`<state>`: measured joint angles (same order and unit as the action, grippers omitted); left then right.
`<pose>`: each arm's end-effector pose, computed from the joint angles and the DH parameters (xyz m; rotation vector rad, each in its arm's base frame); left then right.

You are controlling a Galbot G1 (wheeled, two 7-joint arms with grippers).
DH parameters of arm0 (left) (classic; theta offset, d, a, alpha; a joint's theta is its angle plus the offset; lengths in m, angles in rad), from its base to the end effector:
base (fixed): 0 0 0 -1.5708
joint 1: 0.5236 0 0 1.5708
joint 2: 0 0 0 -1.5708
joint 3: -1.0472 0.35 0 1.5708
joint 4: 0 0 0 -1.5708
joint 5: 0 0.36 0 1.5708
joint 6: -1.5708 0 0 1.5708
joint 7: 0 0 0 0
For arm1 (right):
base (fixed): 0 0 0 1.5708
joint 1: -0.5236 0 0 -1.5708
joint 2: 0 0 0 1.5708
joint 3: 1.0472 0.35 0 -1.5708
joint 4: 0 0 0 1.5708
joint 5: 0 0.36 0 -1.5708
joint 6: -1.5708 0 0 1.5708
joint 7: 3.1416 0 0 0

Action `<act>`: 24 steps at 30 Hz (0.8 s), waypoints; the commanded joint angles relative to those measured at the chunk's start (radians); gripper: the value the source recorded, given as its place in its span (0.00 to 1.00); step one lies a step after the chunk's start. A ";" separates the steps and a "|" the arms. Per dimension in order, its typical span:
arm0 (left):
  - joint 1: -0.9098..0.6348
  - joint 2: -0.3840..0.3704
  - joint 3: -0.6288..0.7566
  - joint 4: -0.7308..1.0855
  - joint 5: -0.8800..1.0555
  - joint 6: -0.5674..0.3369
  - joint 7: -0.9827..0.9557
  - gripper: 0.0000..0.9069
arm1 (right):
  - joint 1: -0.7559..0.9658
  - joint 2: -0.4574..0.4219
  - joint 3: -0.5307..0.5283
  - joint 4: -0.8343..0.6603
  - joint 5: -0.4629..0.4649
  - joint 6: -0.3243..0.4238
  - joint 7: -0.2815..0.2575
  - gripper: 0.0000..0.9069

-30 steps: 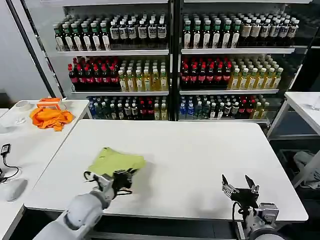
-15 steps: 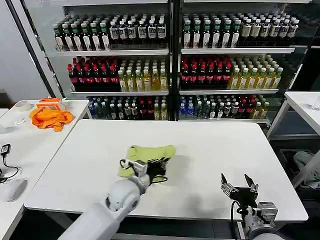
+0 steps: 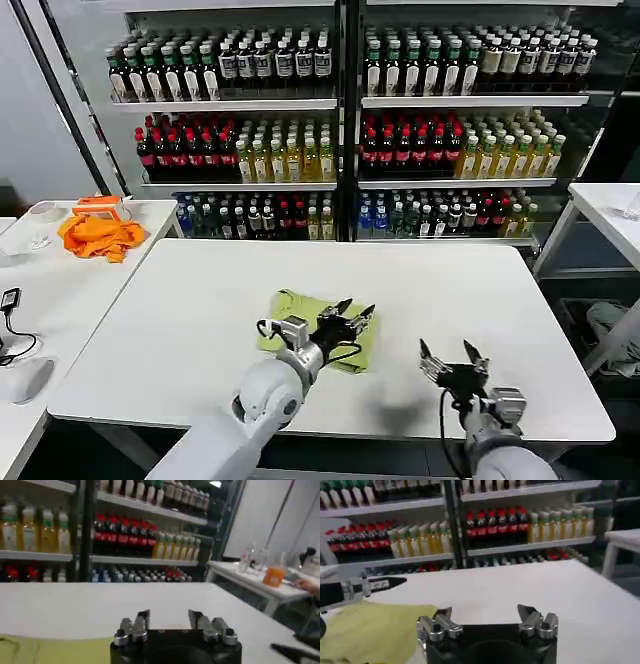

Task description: Fold and organize the clothes.

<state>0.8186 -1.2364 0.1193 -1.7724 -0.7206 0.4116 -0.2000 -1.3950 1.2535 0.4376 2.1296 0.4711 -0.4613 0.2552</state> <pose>0.3502 -0.1085 -0.2593 -0.7893 -2.6782 0.2404 0.2316 -0.0247 -0.2535 0.0670 -2.8030 -0.1613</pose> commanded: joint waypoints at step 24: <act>0.360 0.156 -0.433 -0.188 -0.029 -0.034 -0.034 1.00 | 0.483 0.223 -0.240 -0.516 0.338 -0.060 0.173 0.08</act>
<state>1.1153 -1.1002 -0.2502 -1.9324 -0.7474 0.3803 -0.2316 -0.9817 1.4302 0.2233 1.7068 0.7563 -0.5232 0.3806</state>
